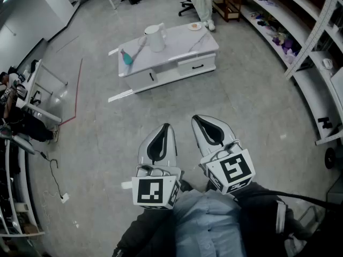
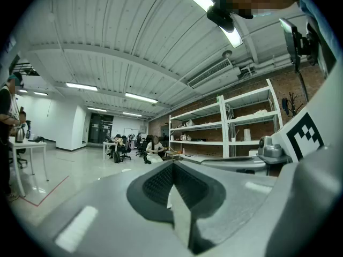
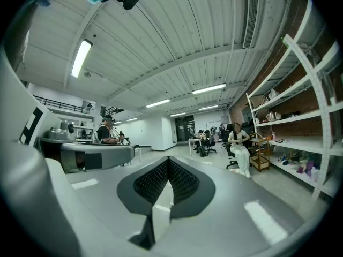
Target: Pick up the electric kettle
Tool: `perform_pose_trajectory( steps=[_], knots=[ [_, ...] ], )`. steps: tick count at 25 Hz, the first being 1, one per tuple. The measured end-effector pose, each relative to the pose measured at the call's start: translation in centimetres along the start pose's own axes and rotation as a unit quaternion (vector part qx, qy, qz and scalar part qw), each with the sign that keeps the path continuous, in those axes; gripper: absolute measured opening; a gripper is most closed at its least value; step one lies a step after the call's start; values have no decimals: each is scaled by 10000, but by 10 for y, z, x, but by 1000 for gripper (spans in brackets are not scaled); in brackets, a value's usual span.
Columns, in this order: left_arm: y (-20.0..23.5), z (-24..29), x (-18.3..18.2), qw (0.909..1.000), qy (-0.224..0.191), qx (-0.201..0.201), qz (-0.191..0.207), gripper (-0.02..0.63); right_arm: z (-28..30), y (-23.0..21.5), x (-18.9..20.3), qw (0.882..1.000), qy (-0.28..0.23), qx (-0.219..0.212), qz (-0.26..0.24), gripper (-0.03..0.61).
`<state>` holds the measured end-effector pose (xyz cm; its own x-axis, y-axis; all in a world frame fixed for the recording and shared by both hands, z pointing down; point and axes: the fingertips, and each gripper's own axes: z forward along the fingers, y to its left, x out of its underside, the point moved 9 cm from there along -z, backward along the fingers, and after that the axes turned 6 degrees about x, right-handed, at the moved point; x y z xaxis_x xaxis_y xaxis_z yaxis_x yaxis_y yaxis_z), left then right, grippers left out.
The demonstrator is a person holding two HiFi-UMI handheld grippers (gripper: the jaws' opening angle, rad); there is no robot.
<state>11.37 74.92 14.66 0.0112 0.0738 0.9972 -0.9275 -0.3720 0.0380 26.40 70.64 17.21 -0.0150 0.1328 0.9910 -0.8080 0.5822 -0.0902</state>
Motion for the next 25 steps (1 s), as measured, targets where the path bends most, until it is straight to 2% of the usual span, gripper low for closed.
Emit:
perform_pose_trajectory(
  steps=[10,20,25],
  knots=[
    [-22,10,5,9999,78,109,21,3,-17,-19,4,9999,-90,10,120,23],
    [-70,25,12,9993,284,226,-114,3,-56,-57,19,9984,-128,-29,542,25],
    [-95,34,28,9977,492,444,-117,3,-71,-75,37,9972,-31,68,738,25]
  ],
)
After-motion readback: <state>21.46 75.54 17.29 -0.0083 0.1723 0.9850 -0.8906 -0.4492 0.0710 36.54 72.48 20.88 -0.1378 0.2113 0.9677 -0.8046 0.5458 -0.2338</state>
